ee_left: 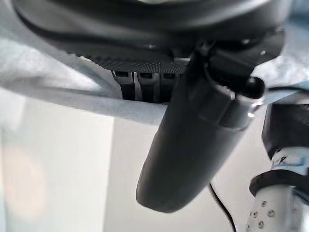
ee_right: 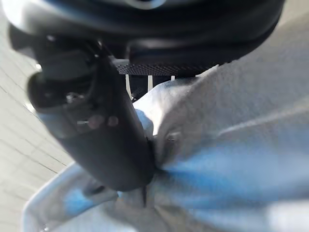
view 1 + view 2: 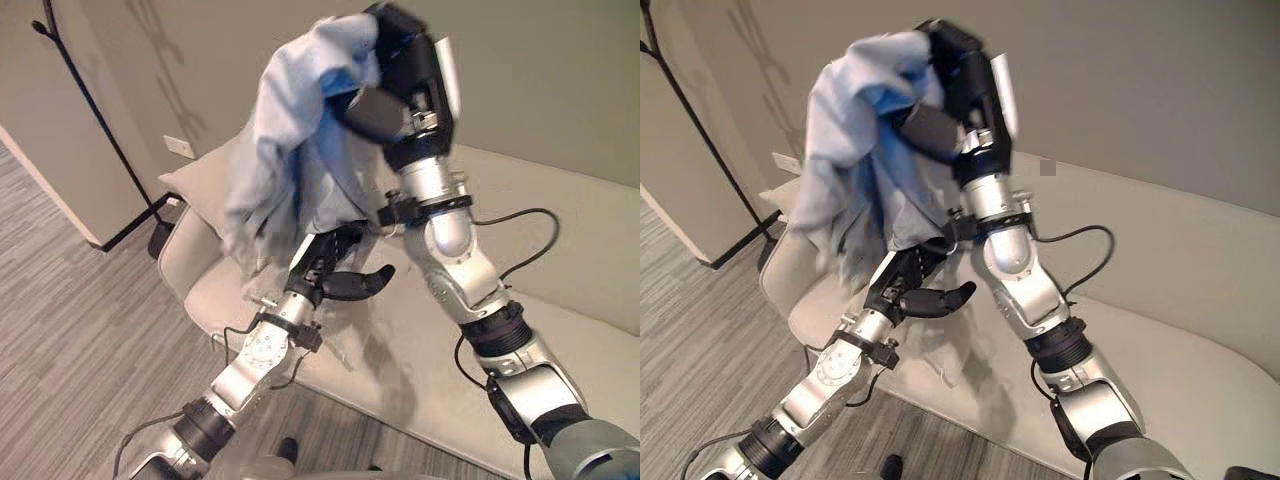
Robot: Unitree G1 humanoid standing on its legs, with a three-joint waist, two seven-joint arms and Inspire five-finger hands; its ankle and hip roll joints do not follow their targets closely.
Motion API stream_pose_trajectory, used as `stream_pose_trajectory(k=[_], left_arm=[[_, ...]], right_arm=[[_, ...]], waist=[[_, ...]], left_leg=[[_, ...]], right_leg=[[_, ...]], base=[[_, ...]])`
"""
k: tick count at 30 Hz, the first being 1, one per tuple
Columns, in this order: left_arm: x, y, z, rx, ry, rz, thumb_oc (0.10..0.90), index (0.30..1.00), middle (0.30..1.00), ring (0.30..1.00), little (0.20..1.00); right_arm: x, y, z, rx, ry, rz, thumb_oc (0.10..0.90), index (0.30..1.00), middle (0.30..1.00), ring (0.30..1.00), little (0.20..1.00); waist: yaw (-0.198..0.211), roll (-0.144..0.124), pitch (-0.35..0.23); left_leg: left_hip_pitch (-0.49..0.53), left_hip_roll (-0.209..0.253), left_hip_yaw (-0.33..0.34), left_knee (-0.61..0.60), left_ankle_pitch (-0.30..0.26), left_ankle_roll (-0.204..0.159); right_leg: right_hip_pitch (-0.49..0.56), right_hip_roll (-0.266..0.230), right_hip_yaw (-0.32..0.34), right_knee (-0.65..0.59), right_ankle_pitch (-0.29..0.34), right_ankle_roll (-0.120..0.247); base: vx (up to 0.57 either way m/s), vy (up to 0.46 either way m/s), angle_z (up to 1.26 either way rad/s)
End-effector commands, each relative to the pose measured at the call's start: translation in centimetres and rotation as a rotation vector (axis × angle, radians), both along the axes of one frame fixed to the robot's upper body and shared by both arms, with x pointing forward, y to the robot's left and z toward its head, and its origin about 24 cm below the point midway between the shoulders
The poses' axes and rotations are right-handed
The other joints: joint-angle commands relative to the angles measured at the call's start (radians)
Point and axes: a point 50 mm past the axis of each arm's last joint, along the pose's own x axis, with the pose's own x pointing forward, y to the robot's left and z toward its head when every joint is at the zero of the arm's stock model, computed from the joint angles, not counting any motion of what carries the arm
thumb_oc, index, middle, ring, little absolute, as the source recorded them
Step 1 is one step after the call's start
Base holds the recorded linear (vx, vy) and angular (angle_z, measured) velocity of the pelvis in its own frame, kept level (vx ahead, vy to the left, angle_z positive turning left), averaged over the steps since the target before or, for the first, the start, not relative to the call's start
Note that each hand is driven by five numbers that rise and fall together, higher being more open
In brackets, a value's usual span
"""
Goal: Hang the clothes on the sofa on the clothes rack.
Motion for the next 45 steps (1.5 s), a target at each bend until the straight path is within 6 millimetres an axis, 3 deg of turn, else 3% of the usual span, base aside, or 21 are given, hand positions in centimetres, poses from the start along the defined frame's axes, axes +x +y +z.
stream_pose_trajectory(k=[1, 2, 10, 17, 26, 29, 31, 32, 34, 35, 37, 38, 40, 42, 43, 44, 45], left_arm=[[1.6, -1.3, 3.0, -0.068, -0.122, 0.005, 0.8, 0.9, 0.9, 0.9, 0.9], [2.0, -1.3, 2.7, -0.05, -0.112, 0.03, 0.4, 0.3, 0.3, 0.3, 0.3], [2.0, 1.7, 2.9, -0.031, -0.139, 0.16, 0.4, 0.3, 0.3, 0.3, 0.3], [0.5, 7.3, 3.1, 0.042, -0.223, 0.377, 0.4, 0.3, 0.3, 0.3, 0.3], [-1.5, 12.5, 2.8, 0.199, -0.278, 0.609, 0.4, 0.3, 0.3, 0.3, 0.3], [-1.9, 16.3, 3.1, 0.369, -0.336, 0.844, 0.4, 0.3, 0.3, 0.3, 0.3], [-2.1, 18.8, 4.6, 0.414, -0.403, 1.005, 0.4, 0.3, 0.3, 0.3, 0.3], [-2.6, 21.0, 6.4, 0.461, -0.493, 1.165, 0.4, 0.3, 0.3, 0.3, 0.3], [-2.7, 21.7, 7.1, 0.467, -0.531, 1.226, 0.4, 0.3, 0.3, 0.3, 0.3], [-2.6, 22.3, 9.1, 0.455, -0.629, 1.322, 0.4, 0.3, 0.3, 0.3, 0.3], [-2.5, 21.9, 9.8, 0.455, -0.676, 1.351, 0.4, 0.3, 0.3, 0.3, 0.3], [-2.7, 21.8, 9.5, 0.45, -0.671, 1.354, 0.4, 0.3, 0.3, 0.3, 0.3], [-3.3, 21.9, 8.6, 0.43, -0.636, 1.358, 0.4, 0.3, 0.3, 0.3, 0.3], [-3.2, 21.2, 8.7, 0.389, -0.656, 1.316, 0.4, 0.3, 0.3, 0.3, 0.3], [-2.7, 20.2, 9.2, 0.331, -0.68, 1.285, 0.4, 0.3, 0.3, 0.3, 0.3], [-2.7, 20.1, 9.3, 0.326, -0.685, 1.277, 0.4, 0.3, 0.3, 0.3, 0.3], [-2.9, 19.8, 8.7, 0.282, -0.664, 1.252, 0.4, 0.3, 0.3, 0.3, 0.3]], right_arm=[[-3.4, -0.8, 6.7, 0.247, -0.286, 0.165, 0.4, 0.3, 0.3, 0.3, 0.3], [-3.7, -0.7, 6.8, 0.273, -0.276, 0.209, 0.4, 0.3, 0.3, 0.3, 0.3], [-3.9, -2.4, 6.4, 0.277, -0.285, 0.17, 0.4, 0.3, 0.3, 0.3, 0.3], [-3.9, -5.3, 6.4, 0.249, -0.324, 0.056, 0.4, 0.3, 0.3, 0.3, 0.3], [-4.3, -7.5, 6.9, 0.262, -0.375, -0.012, 0.4, 0.3, 0.3, 0.3, 0.3], [-5.6, -7.6, 7.8, 0.213, -0.446, 0.08, 0.4, 0.3, 0.3, 0.3, 0.3], [-6.4, -7.4, 8.0, 0.173, -0.481, 0.142, 0.4, 0.3, 0.3, 0.3, 0.3], [-6.8, -7.4, 7.7, 0.144, -0.498, 0.182, 0.4, 0.3, 0.3, 0.3, 0.3], [-7.0, -7.4, 7.4, 0.132, -0.505, 0.188, 0.4, 0.3, 0.3, 0.3, 0.3], [-7.3, -8.4, 6.4, 0.084, -0.502, 0.146, 0.4, 0.3, 0.3, 0.3, 0.3], [-7.6, -9.0, 5.2, 0.057, -0.475, 0.123, 0.4, 0.3, 0.3, 0.3, 0.3], [-7.6, -8.9, 4.5, 0.062, -0.446, 0.14, 0.4, 0.3, 0.3, 0.3, 0.3], [-7.7, -7.9, 2.8, 0.069, -0.376, 0.197, 0.4, 0.3, 0.3, 0.3, 0.3], [-8.0, -6.1, 1.3, -0.022, -0.329, 0.266, 0.4, 0.3, 0.3, 0.3, 0.3], [-7.8, -5.6, 0.7, -0.079, -0.316, 0.246, 0.4, 0.3, 0.3, 0.3, 0.3], [-7.9, -5.4, 0.3, -0.103, -0.304, 0.243, 0.4, 0.3, 0.3, 0.3, 0.3], [-7.9, -5.0, -0.3, -0.108, -0.282, 0.233, 0.4, 0.3, 0.3, 0.3, 0.3]], waist=[[-0.001, -0.037, -0.114], [-0.008, -0.037, -0.116], [-0.013, -0.037, -0.118], [0.009, -0.043, -0.113], [0.041, -0.042, -0.101], [0.059, -0.04, -0.088], [0.074, -0.036, -0.076], [0.089, -0.03, -0.066], [0.091, -0.028, -0.065], [0.077, -0.027, -0.046], [0.043, -0.029, -0.035], [0.035, -0.026, -0.036], [0.033, -0.024, -0.048], [0.05, -0.064, -0.036], [0.044, -0.073, -0.015], [0.039, -0.07, -0.025], [0.053, -0.059, -0.044]], left_leg=[[0.036, -0.003, 0.012, 0.003, -0.107, -0.009], [0.036, -0.002, 0.017, 0.003, -0.107, -0.01], [0.033, 0.001, 0.021, 0.003, -0.108, -0.013], [0.024, 0.015, 0.008, 0.003, -0.091, -0.022], [0.019, 0.03, -0.017, 0.003, -0.089, -0.036], [0.002, 0.039, -0.029, 0.003, -0.078, -0.047], [-0.023, 0.038, -0.037, 0.003, -0.066, -0.053], [-0.053, 0.032, -0.04, 0.003, -0.056, -0.06], [-0.072, 0.029, -0.038, 0.003, -0.052, -0.062], [-0.123, 0.037, 0.057, 0.003, -0.028, -0.071], [-0.12, 0.089, 0.232, 0.006, -0.022, -0.057], [-0.111, 0.111, 0.278, 0.007, -0.02, -0.054], [-0.095, 0.137, 0.298, 0.003, -0.016, -0.061], [-0.113, 0.207, 0.315, 0.006, 0.027, -0.086], [-0.141, 0.279, 0.393, 0.016, 0.075, -0.093], [-0.117, 0.299, 0.411, 0.013, 0.045, -0.107], [-0.126, 0.284, 0.402, 0.027, 0.041, -0.104]], right_leg=[[0.014, -0.021, 0.02, 0.016, -0.053, 0.007], [0.012, -0.021, 0.023, 0.017, -0.051, 0.007], [0.004, -0.017, 0.028, 0.017, -0.05, 0.006], [0.001, -0.001, 0.019, 0.015, -0.051, -0.001], [0.008, 0.021, 0.004, 0.015, -0.071, -0.01], [-0.004, 0.027, -0.004, 0.015, -0.075, -0.01], [-0.022, 0.029, -0.007, 0.015, -0.073, -0.007], [-0.043, 0.022, -0.021, 0.015, -0.067, -0.001], [-0.051, 0.014, -0.036, 0.015, -0.067, 0.003], [-0.062, -0.019, -0.101, 0.015, -0.065, 0.016], [-0.066, -0.052, -0.166, 0.015, -0.05, 0.031], [-0.065, -0.058, -0.184, 0.015, -0.047, 0.035], [-0.049, -0.063, -0.194, 0.015, -0.042, 0.039], [-0.012, -0.101, -0.245, 0.021, -0.039, 0.056], [0.006, -0.152, -0.311, 0.04, -0.03, 0.075], [0.019, -0.165, -0.316, 0.054, -0.046, 0.09], [0.045, -0.196, -0.33, 0.067, -0.046, 0.093]], base=[[-0.02, -0.001, -0.13], [0.0, -0.002, -0.14], [0.0, -0.015, -0.05], [0.01, -0.047, -0.03], [0.03, -0.058, 0.06], [0.03, -0.061, 0.11], [-0.05, -0.016, 0.15], [-0.07, 0.011, 0.11], [-0.08, 0.071, 0.24], [-0.13, 0.168, 0.54], [-0.11, 0.179, 1.39], [-0.02, 0.133, 1.89], [0.09, 0.153, 0.93], [0.07, 0.319, 0.32], [0.06, 0.417, 0.84], [0.17, 0.626, 1.53], [0.24, 0.516, 1.52]])
